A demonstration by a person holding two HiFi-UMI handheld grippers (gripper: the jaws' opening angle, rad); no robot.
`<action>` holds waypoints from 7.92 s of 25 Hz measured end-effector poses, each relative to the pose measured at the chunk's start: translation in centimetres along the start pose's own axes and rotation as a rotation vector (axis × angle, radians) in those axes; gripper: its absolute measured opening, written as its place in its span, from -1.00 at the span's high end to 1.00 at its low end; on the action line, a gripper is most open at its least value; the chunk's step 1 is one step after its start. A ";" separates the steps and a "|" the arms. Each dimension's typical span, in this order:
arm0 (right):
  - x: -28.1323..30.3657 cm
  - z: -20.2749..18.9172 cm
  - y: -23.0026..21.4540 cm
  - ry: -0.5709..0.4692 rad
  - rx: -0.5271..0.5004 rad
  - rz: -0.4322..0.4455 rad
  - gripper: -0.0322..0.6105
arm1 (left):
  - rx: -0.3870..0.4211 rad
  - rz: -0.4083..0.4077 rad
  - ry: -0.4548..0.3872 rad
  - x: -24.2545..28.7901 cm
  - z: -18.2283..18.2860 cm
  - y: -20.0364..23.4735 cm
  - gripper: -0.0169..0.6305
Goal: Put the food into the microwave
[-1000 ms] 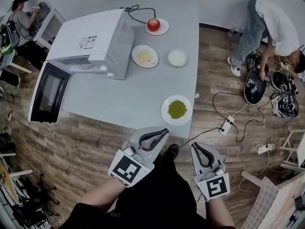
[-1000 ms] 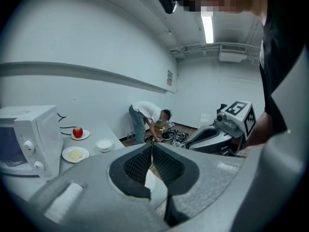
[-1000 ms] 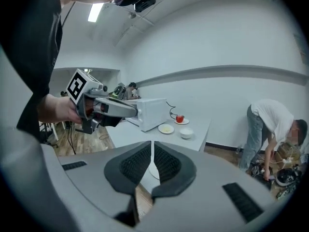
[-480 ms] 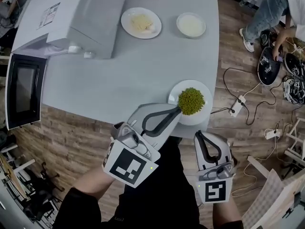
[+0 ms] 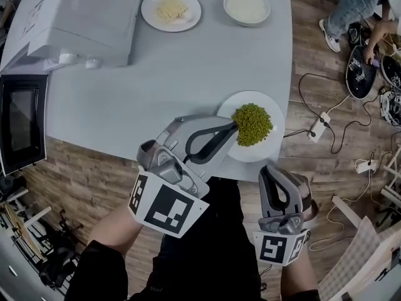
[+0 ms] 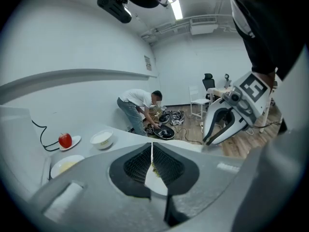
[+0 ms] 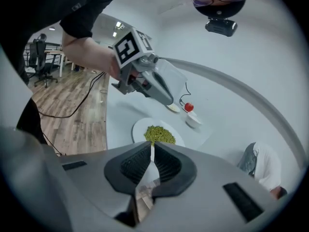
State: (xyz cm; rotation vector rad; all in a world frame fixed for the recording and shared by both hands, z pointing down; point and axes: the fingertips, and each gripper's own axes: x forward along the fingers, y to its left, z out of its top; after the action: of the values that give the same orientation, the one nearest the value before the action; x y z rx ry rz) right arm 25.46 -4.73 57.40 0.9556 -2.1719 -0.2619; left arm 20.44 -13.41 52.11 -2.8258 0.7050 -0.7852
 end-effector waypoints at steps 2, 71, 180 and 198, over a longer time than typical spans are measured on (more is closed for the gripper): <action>0.4 -1.0 0.2 0.019 -0.027 -0.002 0.83 | 0.034 -0.045 0.050 1.3 -0.9 0.3 0.90; 6.0 0.3 0.2 0.089 -0.696 -0.151 0.67 | -0.118 -0.325 0.330 8.9 -5.9 4.7 0.68; -10.0 33.1 -9.6 -0.271 -0.971 -0.567 0.83 | 0.100 0.376 0.265 -24.0 12.6 5.9 0.69; 1.2 48.0 -1.1 -0.206 -0.923 -0.595 0.83 | 0.150 0.358 0.309 -39.7 -0.4 16.5 0.69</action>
State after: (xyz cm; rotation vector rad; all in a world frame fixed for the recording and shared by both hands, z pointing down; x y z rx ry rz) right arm -7.97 -11.22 23.57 0.9861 -1.5528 -1.5372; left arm -16.42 -9.42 30.39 -2.3699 1.1039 -1.1586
